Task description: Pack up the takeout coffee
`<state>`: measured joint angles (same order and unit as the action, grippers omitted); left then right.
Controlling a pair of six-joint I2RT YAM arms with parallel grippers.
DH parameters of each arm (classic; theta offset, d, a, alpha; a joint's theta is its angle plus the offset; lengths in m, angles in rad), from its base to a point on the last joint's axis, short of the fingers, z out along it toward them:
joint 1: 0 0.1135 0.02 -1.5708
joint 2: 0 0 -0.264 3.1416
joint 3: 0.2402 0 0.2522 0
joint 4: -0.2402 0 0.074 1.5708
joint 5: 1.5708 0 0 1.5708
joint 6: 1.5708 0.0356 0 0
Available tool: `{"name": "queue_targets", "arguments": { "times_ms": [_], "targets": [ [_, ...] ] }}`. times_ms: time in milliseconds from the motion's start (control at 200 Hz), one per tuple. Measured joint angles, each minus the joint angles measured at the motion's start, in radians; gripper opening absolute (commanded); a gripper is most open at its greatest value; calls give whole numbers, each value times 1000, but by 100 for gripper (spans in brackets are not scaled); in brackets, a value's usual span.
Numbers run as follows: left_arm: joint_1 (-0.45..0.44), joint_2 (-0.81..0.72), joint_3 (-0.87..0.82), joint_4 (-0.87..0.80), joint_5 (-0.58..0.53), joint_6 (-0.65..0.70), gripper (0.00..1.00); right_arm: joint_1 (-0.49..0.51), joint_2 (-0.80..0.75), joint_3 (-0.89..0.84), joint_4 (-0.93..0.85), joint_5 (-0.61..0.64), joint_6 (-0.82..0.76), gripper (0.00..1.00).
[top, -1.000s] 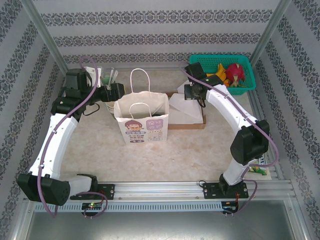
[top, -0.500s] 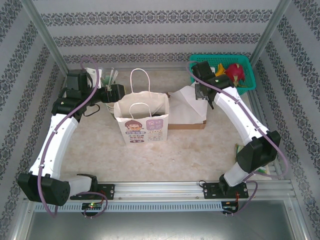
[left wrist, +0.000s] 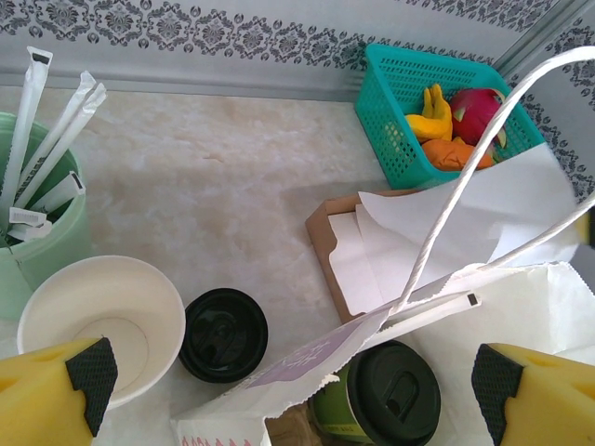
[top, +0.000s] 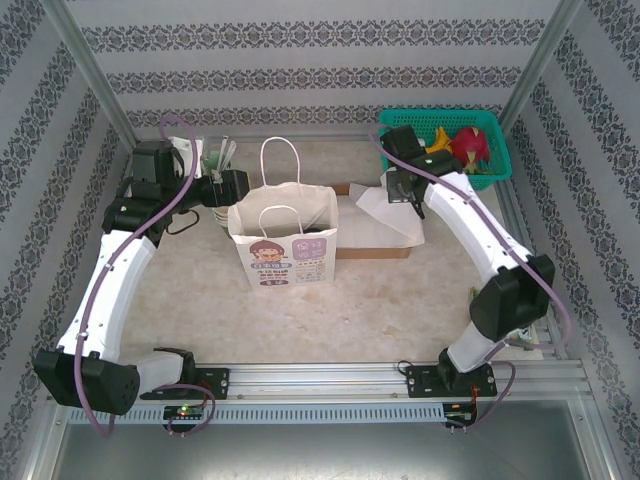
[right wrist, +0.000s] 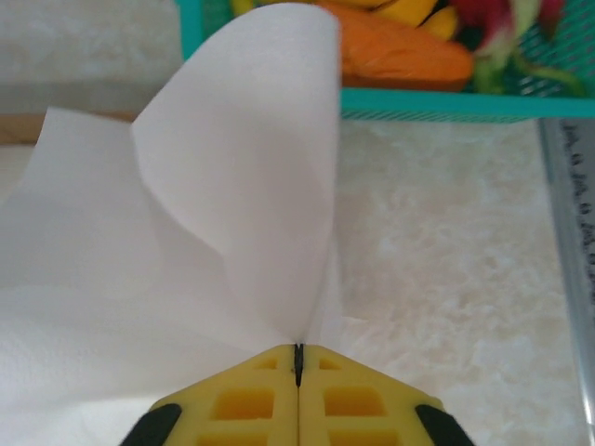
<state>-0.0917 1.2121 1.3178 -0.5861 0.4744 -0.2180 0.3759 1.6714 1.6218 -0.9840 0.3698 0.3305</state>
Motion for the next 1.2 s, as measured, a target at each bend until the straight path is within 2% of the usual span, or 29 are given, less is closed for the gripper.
{"name": "queue_targets", "arguments": {
  "times_ms": [140,305,435,560,664,789,1034,1199],
  "targets": [
    [0,0,0,0,0,0,100,0,92,-18,23,-96,1,42],
    [0,-2,-2,0,-1,0,100,-36,56,-83,71,-212,7,60],
    [0,-7,-10,4,-8,0,100,-164,-61,-218,143,-314,40,70],
    [0,-11,-16,14,-15,-4,100,-320,-145,-367,245,-450,76,87],
    [0,-13,-17,27,-21,-9,100,-409,-139,-446,318,-581,58,87],
    [0,-18,-25,41,-32,-21,100,-446,-66,-444,370,-688,0,84],
    [0,-34,-38,49,-50,-37,100,-481,127,-393,457,-790,-58,74],
    [0,-58,-39,48,-69,-38,100,-490,164,-395,506,-848,-69,72]
  ]
}}
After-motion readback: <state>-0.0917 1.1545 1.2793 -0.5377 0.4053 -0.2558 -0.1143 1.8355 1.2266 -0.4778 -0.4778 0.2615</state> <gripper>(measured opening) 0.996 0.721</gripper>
